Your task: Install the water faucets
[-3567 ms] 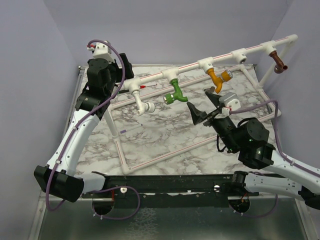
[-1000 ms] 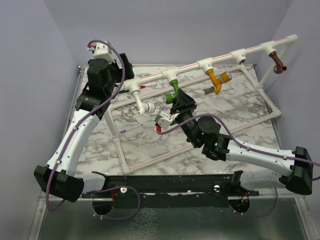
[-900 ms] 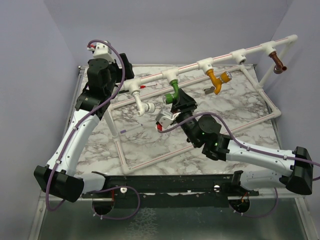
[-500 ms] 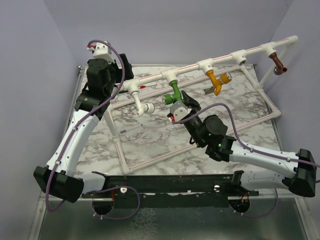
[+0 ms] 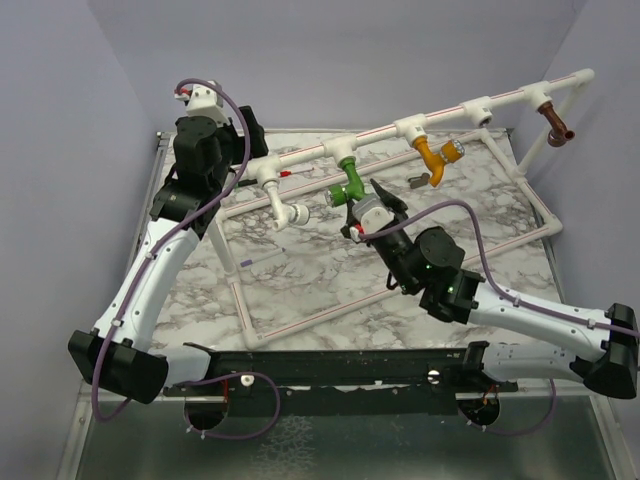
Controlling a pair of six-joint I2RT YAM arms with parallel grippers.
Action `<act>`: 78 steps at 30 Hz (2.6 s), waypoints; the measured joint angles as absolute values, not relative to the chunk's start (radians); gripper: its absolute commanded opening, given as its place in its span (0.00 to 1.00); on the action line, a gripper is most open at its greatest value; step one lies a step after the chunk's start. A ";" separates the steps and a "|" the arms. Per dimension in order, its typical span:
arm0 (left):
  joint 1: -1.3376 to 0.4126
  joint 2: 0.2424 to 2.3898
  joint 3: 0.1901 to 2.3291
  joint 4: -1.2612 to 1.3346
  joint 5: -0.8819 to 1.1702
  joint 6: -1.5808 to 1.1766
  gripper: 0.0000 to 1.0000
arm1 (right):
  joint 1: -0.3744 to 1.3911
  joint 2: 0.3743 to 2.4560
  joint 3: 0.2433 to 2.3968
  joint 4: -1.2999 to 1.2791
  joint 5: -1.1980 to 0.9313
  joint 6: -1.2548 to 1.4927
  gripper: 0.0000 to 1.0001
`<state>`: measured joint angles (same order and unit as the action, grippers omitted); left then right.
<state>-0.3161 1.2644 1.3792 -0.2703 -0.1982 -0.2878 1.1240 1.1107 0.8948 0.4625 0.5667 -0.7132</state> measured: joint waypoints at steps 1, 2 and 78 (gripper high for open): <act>-0.315 1.268 1.379 -0.270 -0.198 -0.287 0.99 | 1.125 1.102 0.898 0.453 0.565 -0.715 0.66; -0.315 1.269 1.379 -0.267 -0.199 -0.287 0.99 | 1.125 1.091 0.902 0.440 0.562 -0.718 0.68; -0.321 1.274 1.380 -0.262 -0.197 -0.289 0.99 | 1.143 1.203 1.021 0.295 0.447 -1.109 0.60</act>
<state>-0.3210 1.2736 1.3796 -0.2615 -0.1967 -0.2893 1.1435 1.2030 1.0214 0.2951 0.4469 -1.1091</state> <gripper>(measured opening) 0.990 0.543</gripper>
